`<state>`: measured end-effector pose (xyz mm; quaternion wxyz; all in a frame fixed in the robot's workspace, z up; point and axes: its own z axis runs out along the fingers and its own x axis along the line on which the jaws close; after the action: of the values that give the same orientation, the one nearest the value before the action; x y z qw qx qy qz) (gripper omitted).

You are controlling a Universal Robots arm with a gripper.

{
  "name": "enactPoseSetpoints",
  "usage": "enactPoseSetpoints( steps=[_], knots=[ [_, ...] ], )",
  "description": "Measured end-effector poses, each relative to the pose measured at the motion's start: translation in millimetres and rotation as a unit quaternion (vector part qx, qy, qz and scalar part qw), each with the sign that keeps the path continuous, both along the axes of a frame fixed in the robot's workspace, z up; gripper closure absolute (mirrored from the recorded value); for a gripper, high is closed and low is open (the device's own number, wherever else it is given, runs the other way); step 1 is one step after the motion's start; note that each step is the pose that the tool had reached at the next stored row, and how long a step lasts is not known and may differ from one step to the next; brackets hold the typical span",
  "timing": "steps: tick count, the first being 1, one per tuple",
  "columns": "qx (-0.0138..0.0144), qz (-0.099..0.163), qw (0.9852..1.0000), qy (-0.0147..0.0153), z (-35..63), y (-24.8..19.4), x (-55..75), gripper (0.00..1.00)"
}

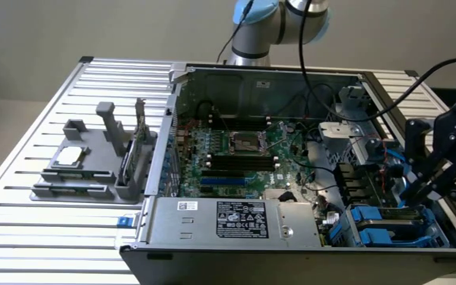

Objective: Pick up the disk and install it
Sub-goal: 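Insert the first disk wire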

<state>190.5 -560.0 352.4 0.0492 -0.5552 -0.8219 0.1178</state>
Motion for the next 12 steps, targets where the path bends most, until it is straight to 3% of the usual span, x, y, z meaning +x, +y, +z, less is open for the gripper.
enactPoseSetpoints(
  steps=[5, 10, 12],
  knots=[
    [0.0000, -0.039, 0.9992, 0.0000, -0.1, 0.0, 0.0, 0.84],
    [-0.0003, -0.077, 0.9970, 0.0000, -0.4, 0.0, 0.0, 0.84],
    [-0.0022, -0.089, 0.9961, -0.0002, -0.7, 0.1, 0.2, 0.84]
  ],
)
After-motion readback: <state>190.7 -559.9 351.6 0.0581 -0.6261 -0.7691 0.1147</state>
